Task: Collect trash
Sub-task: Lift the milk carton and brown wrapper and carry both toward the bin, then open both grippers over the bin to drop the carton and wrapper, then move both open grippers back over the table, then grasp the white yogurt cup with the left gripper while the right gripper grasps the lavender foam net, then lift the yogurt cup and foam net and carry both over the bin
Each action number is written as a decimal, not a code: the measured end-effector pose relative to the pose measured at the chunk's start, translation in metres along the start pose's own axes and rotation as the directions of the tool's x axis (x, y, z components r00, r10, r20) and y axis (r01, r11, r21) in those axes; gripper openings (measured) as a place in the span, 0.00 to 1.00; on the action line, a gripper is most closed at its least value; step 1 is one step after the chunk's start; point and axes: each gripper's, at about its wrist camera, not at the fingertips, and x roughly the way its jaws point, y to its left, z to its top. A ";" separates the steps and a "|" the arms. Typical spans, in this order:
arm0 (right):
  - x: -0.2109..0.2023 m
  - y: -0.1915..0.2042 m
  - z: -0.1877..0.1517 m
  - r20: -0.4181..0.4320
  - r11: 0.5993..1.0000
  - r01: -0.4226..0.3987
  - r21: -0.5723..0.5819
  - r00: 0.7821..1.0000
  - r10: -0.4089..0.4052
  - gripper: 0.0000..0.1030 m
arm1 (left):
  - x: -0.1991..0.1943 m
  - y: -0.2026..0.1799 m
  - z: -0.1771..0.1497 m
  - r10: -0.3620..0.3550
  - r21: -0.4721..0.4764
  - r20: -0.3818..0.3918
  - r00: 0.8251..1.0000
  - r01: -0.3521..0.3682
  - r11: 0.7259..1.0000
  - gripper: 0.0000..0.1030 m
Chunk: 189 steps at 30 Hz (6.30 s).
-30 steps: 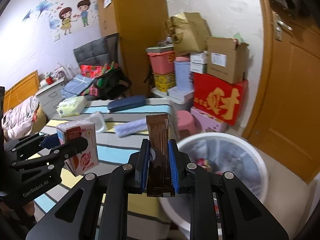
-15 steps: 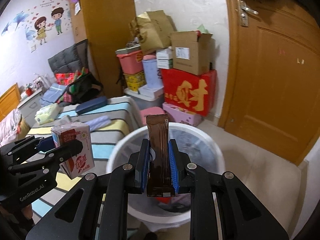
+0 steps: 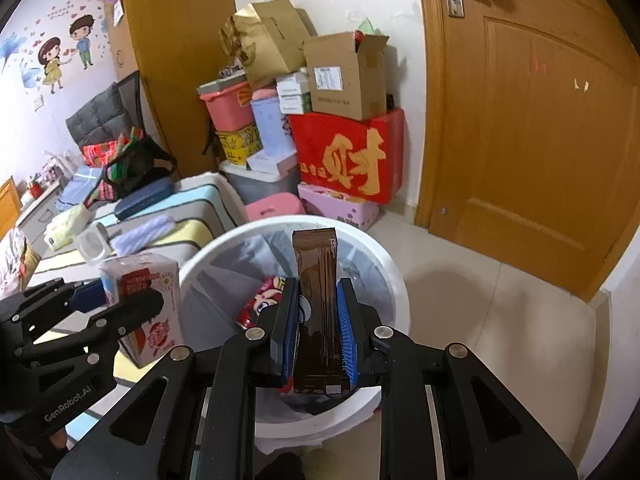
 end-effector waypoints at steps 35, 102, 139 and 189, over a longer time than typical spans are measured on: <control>0.017 -0.004 0.001 -0.050 0.998 0.062 0.018 0.997 -0.061 0.48 | 0.005 0.017 0.003 0.009 -0.042 0.007 1.000 -0.008 0.999 0.55; 0.125 0.171 0.040 -0.164 0.976 -0.218 -0.019 0.963 0.212 0.55 | -0.011 0.294 -0.024 0.236 -0.388 -0.012 0.972 -0.222 0.894 0.71; 0.141 0.203 0.037 -0.255 0.940 -0.301 -0.159 0.933 0.256 0.25 | -0.001 0.332 -0.040 0.243 -0.302 -0.012 0.970 -0.235 0.924 0.77; 0.102 0.201 0.033 -0.180 0.938 -0.298 -0.178 0.947 0.266 0.23 | -0.025 0.288 -0.034 0.259 -0.242 0.001 0.966 -0.251 0.937 0.60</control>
